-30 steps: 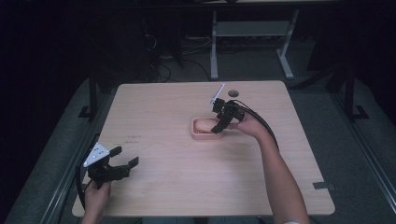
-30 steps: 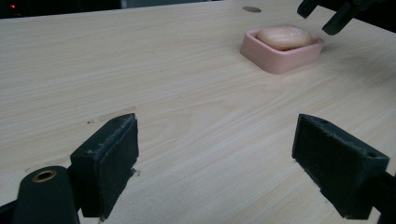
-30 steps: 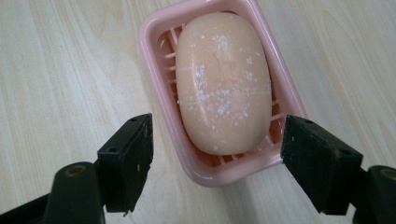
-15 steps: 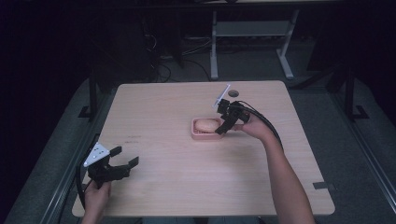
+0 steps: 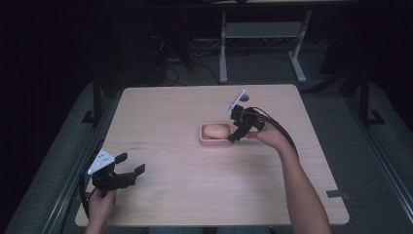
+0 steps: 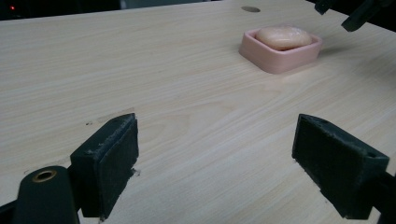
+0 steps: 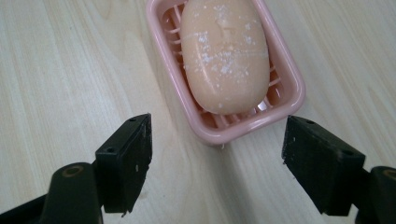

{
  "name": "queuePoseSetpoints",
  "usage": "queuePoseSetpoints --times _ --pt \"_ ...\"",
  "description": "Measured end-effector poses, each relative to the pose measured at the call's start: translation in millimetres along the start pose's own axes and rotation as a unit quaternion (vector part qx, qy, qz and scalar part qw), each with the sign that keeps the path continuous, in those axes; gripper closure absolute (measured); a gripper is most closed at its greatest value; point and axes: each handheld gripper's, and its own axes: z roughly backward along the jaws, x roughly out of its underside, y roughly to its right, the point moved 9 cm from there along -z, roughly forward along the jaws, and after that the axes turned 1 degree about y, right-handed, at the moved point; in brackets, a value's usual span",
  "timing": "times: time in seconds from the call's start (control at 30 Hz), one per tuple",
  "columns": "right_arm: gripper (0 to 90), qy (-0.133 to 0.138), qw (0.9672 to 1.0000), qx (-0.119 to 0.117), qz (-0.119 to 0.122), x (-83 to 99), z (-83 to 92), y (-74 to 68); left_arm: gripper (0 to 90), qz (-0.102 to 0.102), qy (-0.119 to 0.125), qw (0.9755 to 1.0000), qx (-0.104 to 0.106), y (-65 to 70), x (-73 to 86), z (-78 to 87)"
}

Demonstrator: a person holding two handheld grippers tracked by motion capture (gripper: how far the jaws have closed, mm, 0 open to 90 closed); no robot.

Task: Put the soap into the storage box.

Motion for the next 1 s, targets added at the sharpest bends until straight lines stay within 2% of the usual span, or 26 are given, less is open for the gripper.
queuePoseSetpoints --times 0.1,0.23,0.3,0.63,0.77,1.0 --pt "23.6 -0.003 1.0 -0.006 -0.006 6.0 1.5 -1.2 14.3 0.0 -0.002 1.0 0.0 -0.1 0.6 -0.3" --pt "23.6 -0.004 1.0 -0.004 -0.006 9.0 3.4 -1.1 14.3 0.001 0.0 1.0 0.0 0.2 0.1 -0.3" --pt "23.7 0.006 1.0 0.005 -0.002 10.4 5.5 -1.3 14.3 0.001 -0.001 1.0 0.0 0.2 0.2 -0.3" --pt "22.6 0.007 0.9999 -0.001 -0.01 23.2 9.4 -5.4 14.3 -0.001 -0.004 1.0 0.001 1.9 0.5 -1.3" --pt "22.7 0.022 0.9997 0.007 -0.01 27.3 13.3 -6.6 14.3 -0.001 -0.005 1.0 0.001 1.2 0.9 -1.2" --pt "22.7 0.014 0.9998 0.009 -0.015 41.1 11.7 -7.3 14.3 -0.001 -0.005 1.0 0.001 2.5 1.0 -2.0"
